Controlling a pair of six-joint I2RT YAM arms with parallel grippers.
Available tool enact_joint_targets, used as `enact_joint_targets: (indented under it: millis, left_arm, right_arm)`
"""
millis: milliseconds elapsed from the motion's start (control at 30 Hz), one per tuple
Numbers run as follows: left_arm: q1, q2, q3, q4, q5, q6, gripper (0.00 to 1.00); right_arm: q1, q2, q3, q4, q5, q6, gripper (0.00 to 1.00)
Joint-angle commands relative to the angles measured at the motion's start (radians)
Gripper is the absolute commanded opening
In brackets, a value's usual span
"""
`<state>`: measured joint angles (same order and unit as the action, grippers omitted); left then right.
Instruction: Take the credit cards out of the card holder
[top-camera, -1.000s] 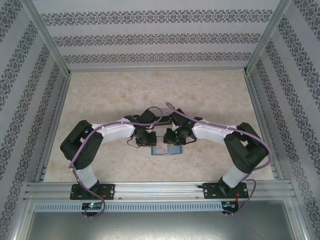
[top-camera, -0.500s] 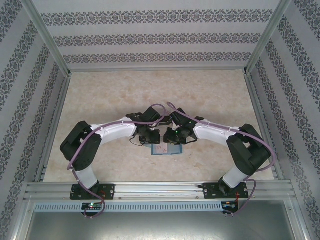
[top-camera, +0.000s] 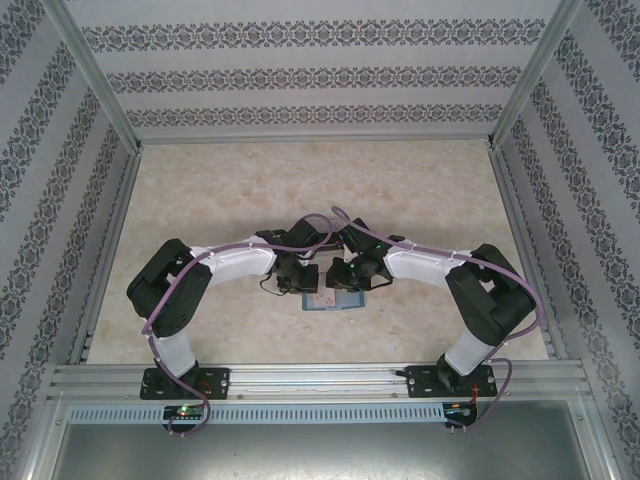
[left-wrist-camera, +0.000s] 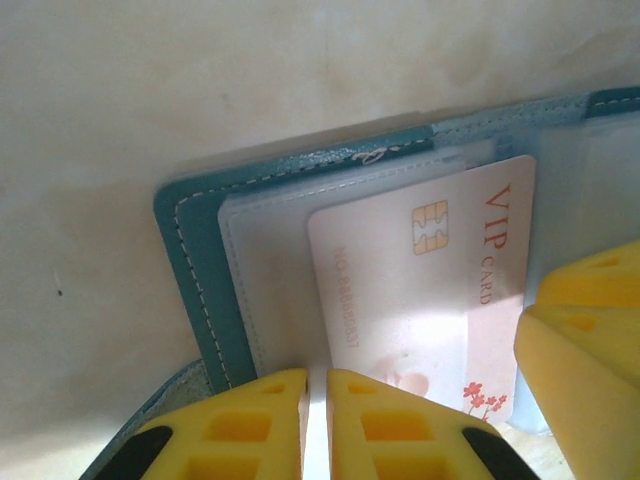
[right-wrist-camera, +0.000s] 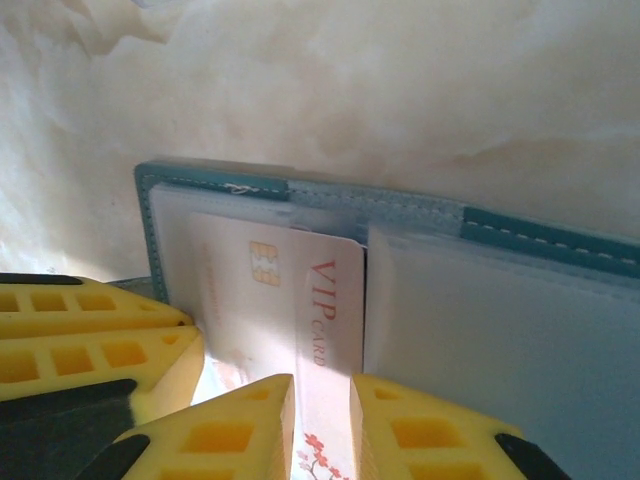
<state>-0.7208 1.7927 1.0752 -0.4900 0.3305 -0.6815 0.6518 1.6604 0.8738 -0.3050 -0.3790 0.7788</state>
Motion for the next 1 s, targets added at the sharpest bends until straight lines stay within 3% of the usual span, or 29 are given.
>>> enact_joint_targets:
  millis: [0,533,967]
  left_arm:
    - [-0.011,0.015,-0.034,-0.012,-0.039,0.009,0.14]
    - [-0.011,0.031,-0.047,-0.015,-0.049,0.008,0.14]
    - [-0.011,0.034,-0.040,-0.022,-0.048,0.013,0.14]
  right_arm:
    - [-0.017,0.020,-0.018,-0.001,0.015,-0.022,0.23]
    - [-0.055,0.035,-0.123,0.241,-0.140,0.010,0.23]
    - [-0.064,0.061,-0.146,0.335,-0.203,0.023,0.21]
